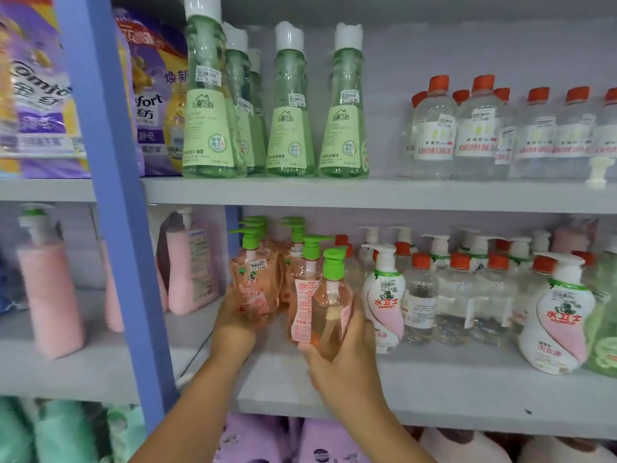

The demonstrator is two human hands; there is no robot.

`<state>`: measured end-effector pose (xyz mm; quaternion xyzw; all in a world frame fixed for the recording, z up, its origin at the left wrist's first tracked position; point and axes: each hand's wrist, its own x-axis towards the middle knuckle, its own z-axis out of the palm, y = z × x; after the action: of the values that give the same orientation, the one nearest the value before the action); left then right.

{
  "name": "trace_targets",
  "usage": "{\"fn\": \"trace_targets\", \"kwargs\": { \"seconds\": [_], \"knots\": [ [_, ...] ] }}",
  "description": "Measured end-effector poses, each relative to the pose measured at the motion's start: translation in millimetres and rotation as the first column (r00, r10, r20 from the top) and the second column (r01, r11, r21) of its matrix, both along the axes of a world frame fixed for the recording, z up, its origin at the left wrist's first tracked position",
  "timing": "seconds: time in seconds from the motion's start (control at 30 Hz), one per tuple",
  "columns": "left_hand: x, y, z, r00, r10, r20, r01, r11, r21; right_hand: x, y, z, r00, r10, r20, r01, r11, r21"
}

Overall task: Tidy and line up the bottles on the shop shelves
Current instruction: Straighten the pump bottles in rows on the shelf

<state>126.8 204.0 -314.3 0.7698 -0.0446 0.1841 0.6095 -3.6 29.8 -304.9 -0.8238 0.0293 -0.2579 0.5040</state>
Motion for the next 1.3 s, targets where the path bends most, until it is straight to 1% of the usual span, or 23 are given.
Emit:
{"fn": "trace_targets", "kwargs": {
  "seconds": [0.07, 0.13, 0.17, 0.23, 0.3, 0.33, 0.37, 0.4, 0.43, 0.5, 0.57, 0.63, 0.7, 0.83, 0.9, 1.0, 1.03, 1.07, 1.1, 1.17, 1.23, 1.27, 1.3],
  "knots": [
    [-1, -1, 9, 1.000, -0.002, -0.010, 0.002, 1.000, 0.000, 11, 7, 3, 0.987, -0.158, -0.013, 0.156, 0.983, -0.099],
    [1, -4, 12, 1.000, 0.005, -0.008, -0.005, 0.999, 0.041, 24, 13, 0, 0.979, -0.202, -0.006, 0.200, 0.972, -0.126],
    [1, -3, 10, 1.000, 0.010, 0.004, -0.010, 0.998, 0.059, 30, 16, -2, 0.984, -0.180, 0.003, 0.179, 0.978, -0.102],
    [-1, -2, 3, 0.990, 0.101, 0.094, -0.111, 0.989, 0.101, 42, 19, -9, 0.995, -0.102, 0.014, 0.102, 0.995, 0.014],
    [-3, -3, -3, 0.933, 0.256, 0.255, -0.281, 0.957, 0.068, 53, 18, -13, 0.998, -0.057, -0.002, 0.056, 0.993, 0.104],
    [-4, -5, -5, 0.906, 0.286, 0.313, -0.319, 0.946, 0.057, 57, 16, -14, 0.999, -0.038, -0.019, 0.040, 0.992, 0.122],
    [-5, -7, -5, 0.902, 0.263, 0.343, -0.299, 0.953, 0.056, 61, 13, -14, 0.999, -0.021, -0.038, 0.026, 0.992, 0.127],
    [-6, -11, -5, 0.922, 0.189, 0.338, -0.222, 0.973, 0.063, 64, 10, -13, 0.998, -0.008, -0.055, 0.015, 0.992, 0.125],
    [-7, -15, -5, 0.949, 0.088, 0.302, -0.115, 0.991, 0.074, 65, 7, -12, 0.998, 0.001, -0.064, 0.007, 0.992, 0.129],
    [-5, -24, -9, 0.976, -0.108, 0.191, 0.089, 0.990, 0.107, 66, 2, -13, 0.998, 0.009, -0.061, 0.001, 0.986, 0.167],
    [-5, -31, -12, 0.971, -0.213, 0.110, 0.199, 0.971, 0.133, 67, -1, -15, 0.999, 0.005, -0.046, 0.006, 0.975, 0.223],
    [-2, -37, -13, 0.966, -0.251, 0.070, 0.242, 0.964, 0.110, 69, -4, -16, 1.000, 0.003, -0.027, 0.004, 0.966, 0.257],
    [-1, -36, -12, 0.969, -0.242, 0.057, 0.237, 0.969, 0.069, 68, -7, -15, 1.000, 0.002, -0.005, 0.000, 0.963, 0.271],
    [-3, -37, -3, 0.962, -0.271, -0.027, 0.268, 0.961, -0.067, 51, -14, -11, 1.000, 0.003, 0.002, -0.004, 0.954, 0.300],
    [-2, -42, 9, 0.934, -0.355, -0.049, 0.353, 0.935, -0.040, 38, -15, -13, 1.000, -0.017, 0.019, 0.012, 0.971, 0.241],
    [2, -49, 29, 0.819, -0.564, -0.108, 0.562, 0.826, -0.052, 27, -21, -21, 0.995, -0.029, 0.096, 0.015, 0.990, 0.143],
    [1, -51, 32, 0.785, -0.608, -0.119, 0.605, 0.793, -0.068, 25, -24, -23, 0.992, -0.029, 0.122, 0.014, 0.992, 0.126],
    [1, -54, 31, 0.776, -0.619, -0.118, 0.616, 0.785, -0.069, 25, -26, -25, 0.990, -0.027, 0.136, 0.011, 0.993, 0.115],
    [0, -57, 29, 0.787, -0.609, -0.100, 0.604, 0.793, -0.072, 24, -28, -25, 0.990, -0.023, 0.137, 0.007, 0.993, 0.115],
    [-4, -64, 23, 0.879, -0.474, -0.048, 0.474, 0.880, -0.008, 25, -29, -25, 0.990, -0.010, 0.143, -0.010, 0.991, 0.135],
    [-5, -68, 19, 0.971, -0.232, 0.049, 0.223, 0.964, 0.142, 24, -28, -23, 0.986, -0.005, 0.165, -0.020, 0.989, 0.149],
    [-6, -70, 17, 0.992, -0.088, 0.095, 0.061, 0.966, 0.253, 23, -27, -21, 0.984, -0.006, 0.180, -0.020, 0.990, 0.141],
    [-7, -71, 16, 0.991, 0.032, 0.132, -0.077, 0.933, 0.352, 22, -27, -19, 0.981, -0.004, 0.196, -0.021, 0.992, 0.125]
  ]
}}
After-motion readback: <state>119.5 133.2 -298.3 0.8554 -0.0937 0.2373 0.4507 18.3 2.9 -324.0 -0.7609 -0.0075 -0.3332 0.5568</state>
